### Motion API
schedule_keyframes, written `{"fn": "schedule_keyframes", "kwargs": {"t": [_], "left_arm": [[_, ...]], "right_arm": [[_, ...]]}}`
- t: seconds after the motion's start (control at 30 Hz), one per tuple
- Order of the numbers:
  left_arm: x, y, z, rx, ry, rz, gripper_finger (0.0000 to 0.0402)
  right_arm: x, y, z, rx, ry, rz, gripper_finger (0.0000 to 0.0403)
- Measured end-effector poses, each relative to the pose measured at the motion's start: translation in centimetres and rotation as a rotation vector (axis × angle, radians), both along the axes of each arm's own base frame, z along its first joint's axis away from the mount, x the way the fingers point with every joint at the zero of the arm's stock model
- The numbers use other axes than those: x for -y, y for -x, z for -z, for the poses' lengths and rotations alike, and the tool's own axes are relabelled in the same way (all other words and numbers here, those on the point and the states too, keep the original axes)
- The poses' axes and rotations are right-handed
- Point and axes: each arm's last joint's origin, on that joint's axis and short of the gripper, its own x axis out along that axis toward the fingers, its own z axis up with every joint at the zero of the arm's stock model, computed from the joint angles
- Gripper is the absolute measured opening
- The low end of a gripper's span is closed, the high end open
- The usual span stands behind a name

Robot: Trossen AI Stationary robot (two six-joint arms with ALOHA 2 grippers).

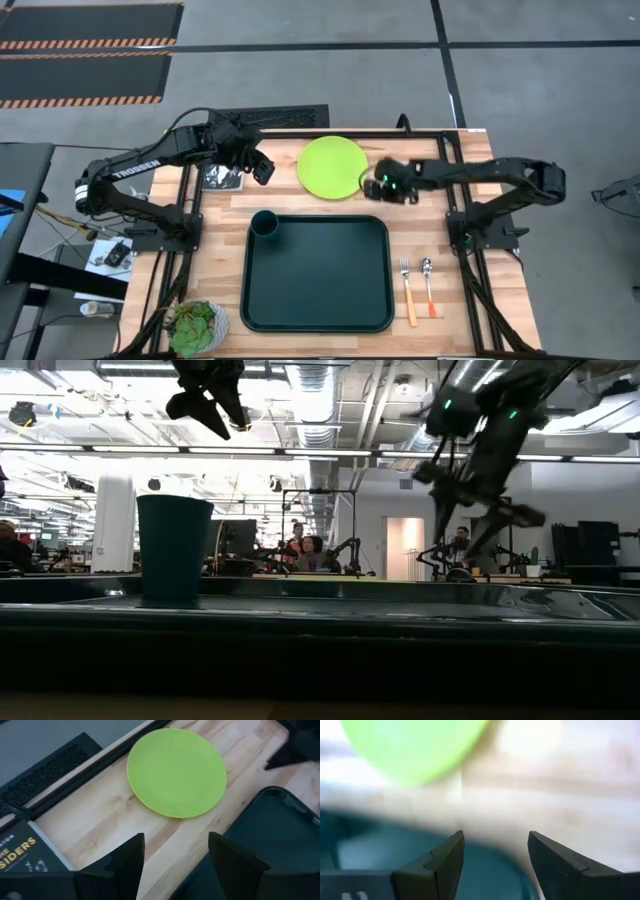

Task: Pick and place plate/cup/fork/spoon on tray
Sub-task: Put the green plate on the black serving tray

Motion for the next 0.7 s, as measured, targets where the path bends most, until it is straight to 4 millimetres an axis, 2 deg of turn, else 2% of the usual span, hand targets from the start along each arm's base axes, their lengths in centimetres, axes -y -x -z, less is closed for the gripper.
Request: {"fn": "schedule_keyframes", "kwargs": {"t": [0.17,0.3,0.53,0.7], "left_arm": [[0.0,0.0,0.0,-0.002,-0.008,-0.007,0.0206],[-0.1,0.0,0.0,-0.003,-0.018,-0.016,0.0206],[-0.1,0.0,0.0,-0.002,-0.021,-0.029,0.0206],[-0.1,0.0,0.0,-0.003,-0.025,-0.032,0.0206]], "right_arm": [[3.8,-0.7,1.6,0.042,0.043,0.09,0.0244],[5.7,-1.6,2.8,0.105,0.068,0.143,0.0244],[7.0,-3.4,5.1,0.055,0.034,0.177,0.0244],[7.8,-4.8,5.6,0.032,0.046,0.189,0.0239]]}}
